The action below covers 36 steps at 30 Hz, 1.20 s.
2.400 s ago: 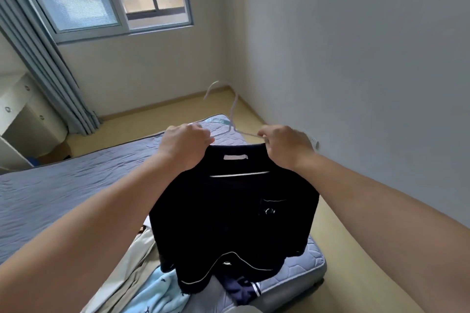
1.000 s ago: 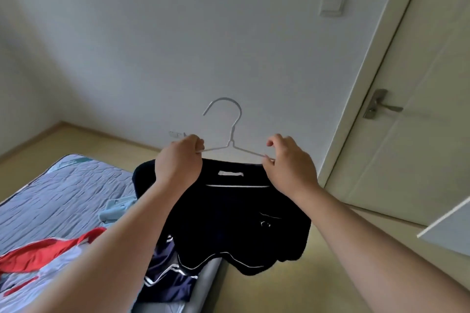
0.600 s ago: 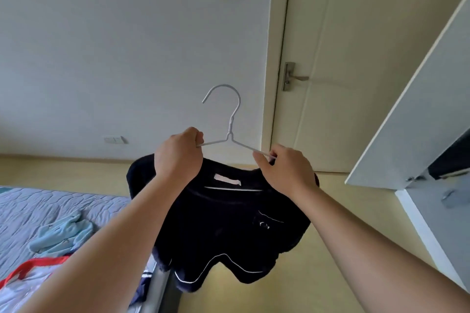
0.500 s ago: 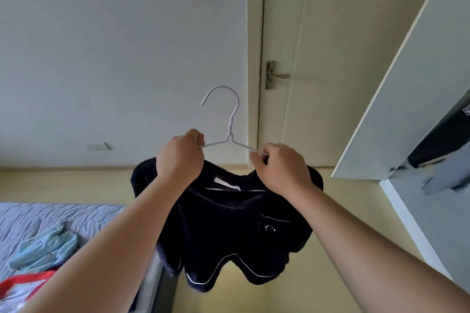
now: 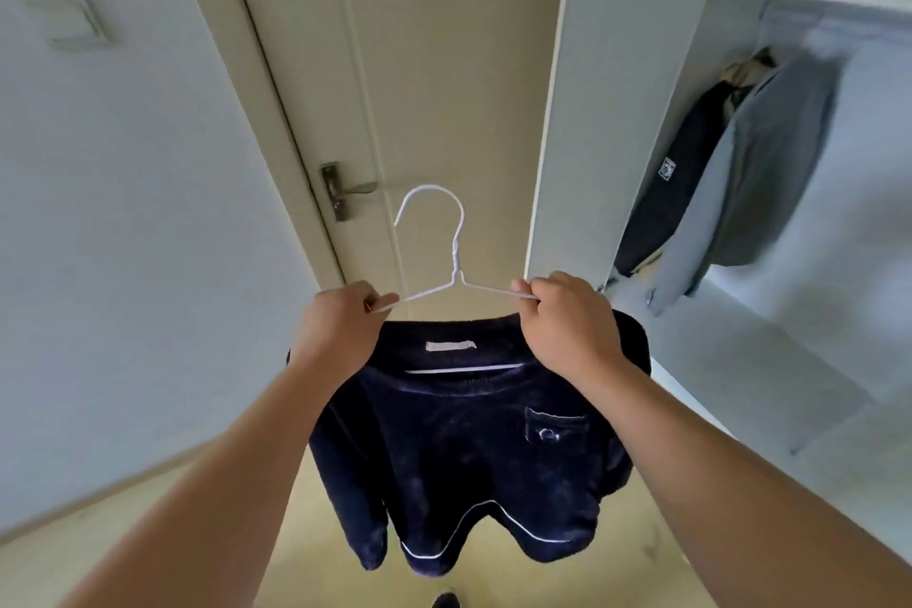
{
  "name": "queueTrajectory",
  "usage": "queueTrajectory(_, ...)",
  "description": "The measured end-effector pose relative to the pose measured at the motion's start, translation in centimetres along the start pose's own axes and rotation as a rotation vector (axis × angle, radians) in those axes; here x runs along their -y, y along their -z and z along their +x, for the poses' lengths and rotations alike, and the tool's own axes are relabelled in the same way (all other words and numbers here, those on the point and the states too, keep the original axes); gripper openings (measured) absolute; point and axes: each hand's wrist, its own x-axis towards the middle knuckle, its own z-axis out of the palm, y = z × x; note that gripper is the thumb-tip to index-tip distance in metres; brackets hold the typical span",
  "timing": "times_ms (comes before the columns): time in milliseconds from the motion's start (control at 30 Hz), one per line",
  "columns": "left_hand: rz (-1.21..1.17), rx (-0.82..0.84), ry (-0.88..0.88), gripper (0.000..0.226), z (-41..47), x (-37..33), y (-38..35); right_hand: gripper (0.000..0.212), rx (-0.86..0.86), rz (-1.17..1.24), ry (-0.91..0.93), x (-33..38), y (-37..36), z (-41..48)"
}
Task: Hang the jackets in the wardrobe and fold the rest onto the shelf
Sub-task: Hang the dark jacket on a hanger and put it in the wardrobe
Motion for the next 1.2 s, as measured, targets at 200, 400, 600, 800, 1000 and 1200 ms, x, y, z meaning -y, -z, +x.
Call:
queueTrajectory(200, 0.035, 0.164, -0.331, 0.041, 8.9, -6.4, -5.0, 0.049, -0.091, -0.056, -0.268, -5.3, 0.1, 1.7)
queueTrajectory(400, 0.050, 0.310, -0.696, 0.027, 13.6, -16.9, -9.8, 0.051, -0.119, -0.127, -0.553, -10.9, 2.1, 2.4)
queueTrajectory(600, -0.117, 0.521, -0.926, 0.025, 15.5, -28.8, -15.5, 0.052, -0.209, -0.187, -0.760, -18.9, 4.0, 3.4)
queueTrajectory(800, -0.162, 0.738, -1.004, 0.032, 18.7, -39.7, -20.9, 0.054, -0.151, -0.263, -0.936, -27.9, 5.9, 5.9)
queueTrajectory(1000, -0.253, 0.770, -0.986, 0.038, 22.5, -49.1, -26.2, 0.052, -0.071, -0.341, -1.066, -34.6, 7.1, 9.3)
queueTrajectory(1200, -0.184, 0.799, -1.104, 0.037, 25.7, -56.4, -32.1, 0.043, -0.032, -0.246, -1.206, -40.8, 8.0, 11.8)
